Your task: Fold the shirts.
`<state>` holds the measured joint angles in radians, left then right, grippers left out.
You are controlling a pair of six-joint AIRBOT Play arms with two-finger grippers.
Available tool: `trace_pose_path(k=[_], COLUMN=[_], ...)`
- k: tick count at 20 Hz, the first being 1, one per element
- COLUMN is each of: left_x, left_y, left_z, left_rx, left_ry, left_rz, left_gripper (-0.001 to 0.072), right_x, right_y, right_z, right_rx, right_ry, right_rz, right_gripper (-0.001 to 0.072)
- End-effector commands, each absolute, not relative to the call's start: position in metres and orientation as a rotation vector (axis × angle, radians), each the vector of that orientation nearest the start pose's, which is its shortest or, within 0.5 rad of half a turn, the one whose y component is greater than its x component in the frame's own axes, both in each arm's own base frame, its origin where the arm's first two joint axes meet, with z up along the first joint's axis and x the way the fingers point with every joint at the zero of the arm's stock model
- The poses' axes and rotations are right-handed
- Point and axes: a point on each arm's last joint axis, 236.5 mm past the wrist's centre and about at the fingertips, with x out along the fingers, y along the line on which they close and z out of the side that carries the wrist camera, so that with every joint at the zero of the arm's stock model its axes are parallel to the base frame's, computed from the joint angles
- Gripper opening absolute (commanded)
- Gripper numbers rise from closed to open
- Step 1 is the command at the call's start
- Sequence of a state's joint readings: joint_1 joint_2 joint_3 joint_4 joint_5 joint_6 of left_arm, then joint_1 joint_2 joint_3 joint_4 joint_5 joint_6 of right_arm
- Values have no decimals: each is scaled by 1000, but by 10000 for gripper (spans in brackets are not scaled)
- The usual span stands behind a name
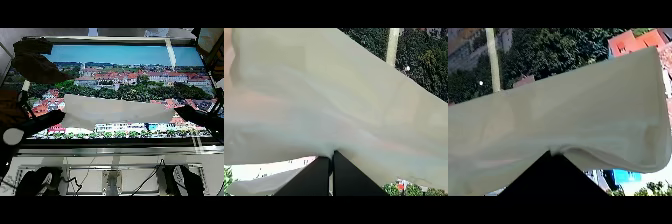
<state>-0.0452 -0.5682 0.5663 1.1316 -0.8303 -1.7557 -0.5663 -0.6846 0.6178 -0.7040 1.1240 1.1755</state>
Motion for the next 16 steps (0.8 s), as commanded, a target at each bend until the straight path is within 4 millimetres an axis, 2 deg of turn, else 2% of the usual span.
trace_pose_path(k=[1,4,6,7,11,16], left_x=[346,398,425,432,438,444], left_y=[-86,-83,-84,-85,-81,-68], left_z=[51,43,25,15,-23,-33], left_rx=[-534,-485,-477,-477,-434,-382], left_ry=[825,843,884,907,979,971], left_rz=[-151,-141,-131,-127,-110,-70], left_gripper=[7,7,7,8,8,8], right_x=[337,350,357,359,381,423], right_y=[-15,-34,-42,-44,-45,-4], right_z=[64,35,17,7,-22,-56], right_rx=[749,770,784,787,760,672], right_ry=[731,754,777,790,797,887], right_rz=[140,78,57,53,23,89], right_gripper=[26,26,26,26,26,26])
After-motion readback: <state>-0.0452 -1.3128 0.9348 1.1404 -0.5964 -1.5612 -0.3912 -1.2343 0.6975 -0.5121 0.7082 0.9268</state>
